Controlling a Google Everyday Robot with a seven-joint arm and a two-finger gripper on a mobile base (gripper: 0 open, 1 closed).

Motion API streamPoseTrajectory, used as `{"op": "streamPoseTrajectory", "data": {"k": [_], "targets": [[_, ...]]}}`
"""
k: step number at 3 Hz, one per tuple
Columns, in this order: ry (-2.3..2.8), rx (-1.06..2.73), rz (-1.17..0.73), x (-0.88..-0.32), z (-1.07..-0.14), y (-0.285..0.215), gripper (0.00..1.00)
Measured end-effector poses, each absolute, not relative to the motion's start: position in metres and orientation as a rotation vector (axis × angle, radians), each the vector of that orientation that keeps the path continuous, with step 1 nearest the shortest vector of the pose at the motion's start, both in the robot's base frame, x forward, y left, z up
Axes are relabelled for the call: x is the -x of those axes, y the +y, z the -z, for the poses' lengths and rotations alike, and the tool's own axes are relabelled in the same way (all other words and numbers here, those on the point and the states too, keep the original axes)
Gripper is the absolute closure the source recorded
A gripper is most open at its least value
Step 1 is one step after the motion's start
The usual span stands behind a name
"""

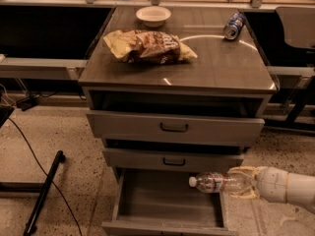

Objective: Pick water bottle from bottom drawer and place on counter

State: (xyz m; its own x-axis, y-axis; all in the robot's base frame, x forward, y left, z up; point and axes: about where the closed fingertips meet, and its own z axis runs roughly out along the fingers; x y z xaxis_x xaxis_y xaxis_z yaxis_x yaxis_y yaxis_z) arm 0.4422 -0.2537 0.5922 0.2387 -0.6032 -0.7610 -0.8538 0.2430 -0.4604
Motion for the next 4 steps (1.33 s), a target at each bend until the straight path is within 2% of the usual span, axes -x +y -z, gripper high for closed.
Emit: {"op": "streamPoseTrajectory", "data": {"k": [2, 4], "targets": [[1.333, 1.603, -0.074, -0.465, -0.74, -0.229, 1.0], [1.359, 1.678, 0.121, -0.515, -0.858, -0.201, 1.0]]}}
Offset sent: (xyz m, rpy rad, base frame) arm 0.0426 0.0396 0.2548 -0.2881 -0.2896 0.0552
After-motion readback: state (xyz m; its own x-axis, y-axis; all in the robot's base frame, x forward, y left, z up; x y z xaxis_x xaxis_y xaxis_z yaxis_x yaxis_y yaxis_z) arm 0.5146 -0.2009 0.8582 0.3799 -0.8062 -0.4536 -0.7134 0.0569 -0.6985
